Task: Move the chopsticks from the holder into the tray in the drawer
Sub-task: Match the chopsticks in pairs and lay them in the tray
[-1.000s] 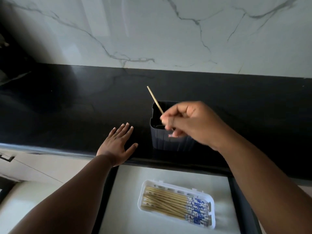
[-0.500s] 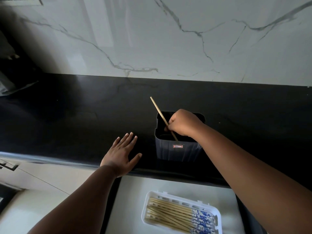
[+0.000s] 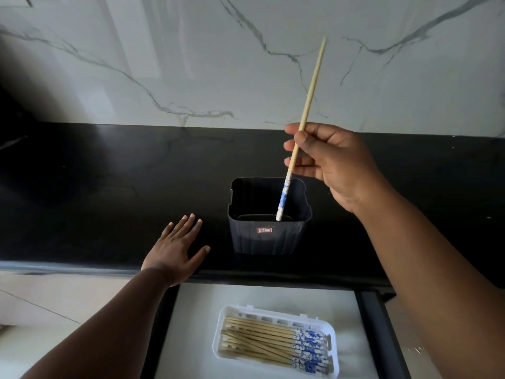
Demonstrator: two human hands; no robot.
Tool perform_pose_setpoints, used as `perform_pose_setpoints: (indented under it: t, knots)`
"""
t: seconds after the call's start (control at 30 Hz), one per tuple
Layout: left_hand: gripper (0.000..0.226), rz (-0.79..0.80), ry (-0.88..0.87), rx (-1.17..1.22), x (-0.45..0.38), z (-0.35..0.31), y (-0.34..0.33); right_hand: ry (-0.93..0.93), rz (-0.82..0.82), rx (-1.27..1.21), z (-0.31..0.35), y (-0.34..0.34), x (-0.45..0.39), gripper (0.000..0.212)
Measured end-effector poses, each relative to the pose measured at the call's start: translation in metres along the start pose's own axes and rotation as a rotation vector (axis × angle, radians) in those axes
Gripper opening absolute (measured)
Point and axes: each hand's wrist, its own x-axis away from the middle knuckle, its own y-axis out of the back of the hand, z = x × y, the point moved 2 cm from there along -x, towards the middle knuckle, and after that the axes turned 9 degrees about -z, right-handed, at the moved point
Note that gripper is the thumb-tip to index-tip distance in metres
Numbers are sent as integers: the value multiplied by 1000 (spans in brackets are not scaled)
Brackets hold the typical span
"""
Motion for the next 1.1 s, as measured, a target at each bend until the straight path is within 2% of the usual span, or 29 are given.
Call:
perform_pose_setpoints:
  t: [0.13,0.23,0.33,0.4,0.5,0.6,0.73,0.97,1.1]
  knots:
    - [82,-3,-2,5,1,1,-1,74,124,10,3,-5,35,20]
    - [80,-9,-8,-2,1,2,-2,66,185,78,-24,-16,63,24]
    - [80,-21,-15,4,0,4,-3,163,228,399,-73,-18,94,18]
    - [78,-23,-17,7,0,5,-4,244,314,647,-113,-17,120,21]
    - [78,-27,-11,-5,2,4,-5,232,440,894,-169,-11,157,29]
    - [75,-14,-13,-48,3,3,-5,114,564,1087,-211,-6,181,29]
    - [71,-7,4,-87,5,-3,-4,-20,568,1165,-239,5,181,28]
    - [69,19,62,-122,9,-10,-2,-46,611,1262,-275,8,182,17]
    - [69,30,78,-135,9,-11,-1,-56,614,1222,-284,7,183,28]
